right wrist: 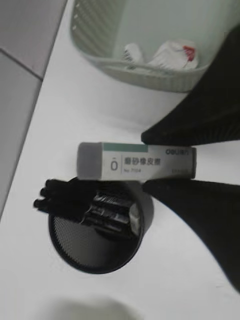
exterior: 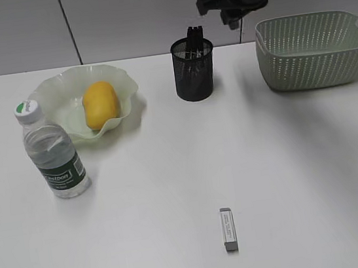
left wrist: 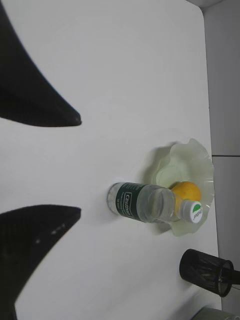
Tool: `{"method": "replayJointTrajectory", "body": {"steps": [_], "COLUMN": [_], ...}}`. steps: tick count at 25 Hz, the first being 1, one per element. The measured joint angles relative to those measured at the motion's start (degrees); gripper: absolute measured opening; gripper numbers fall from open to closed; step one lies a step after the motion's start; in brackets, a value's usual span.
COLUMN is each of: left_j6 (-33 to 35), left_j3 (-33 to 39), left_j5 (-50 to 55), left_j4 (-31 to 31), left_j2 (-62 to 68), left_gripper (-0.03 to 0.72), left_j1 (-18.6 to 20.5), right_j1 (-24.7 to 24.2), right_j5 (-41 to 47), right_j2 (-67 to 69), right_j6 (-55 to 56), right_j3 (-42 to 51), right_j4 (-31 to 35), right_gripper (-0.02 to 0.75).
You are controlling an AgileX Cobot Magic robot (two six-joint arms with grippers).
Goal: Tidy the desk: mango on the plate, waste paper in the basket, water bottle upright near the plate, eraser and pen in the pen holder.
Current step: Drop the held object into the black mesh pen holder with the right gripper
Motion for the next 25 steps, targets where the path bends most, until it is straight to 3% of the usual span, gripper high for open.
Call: {"method": "replayJointTrajectory", "body": {"steps": [5, 12, 18, 25], "left_j6": [0.0, 0.0, 0.0, 0.0], "left_j3": [0.0, 0.0, 0.0, 0.0], "left_j5": [0.0, 0.0, 0.0, 0.0], "left_j4": [0.0, 0.0, 0.0, 0.0], "left_j2": [0.0, 0.0, 0.0, 0.0], "left_gripper": [0.37, 0.292, 0.256, 0.247], "left_j1": [0.0, 0.0, 0.0, 0.0], "right_j1": [0.0, 0.0, 0.4, 0.4], "right_j5": [-2.6, -7.6, -8.5, -7.5], "right_j2": [7.6, 14.1, 15.7, 15.7], "right_j6": [-2.1, -10.1, -11.0, -11.5], "right_j3": [-7.7, -11.4, -11.4, -11.6], "right_j4": [2.5, 13.2, 13.3, 13.0], "right_gripper": [0.166, 0.166, 0.167, 0.418]}}
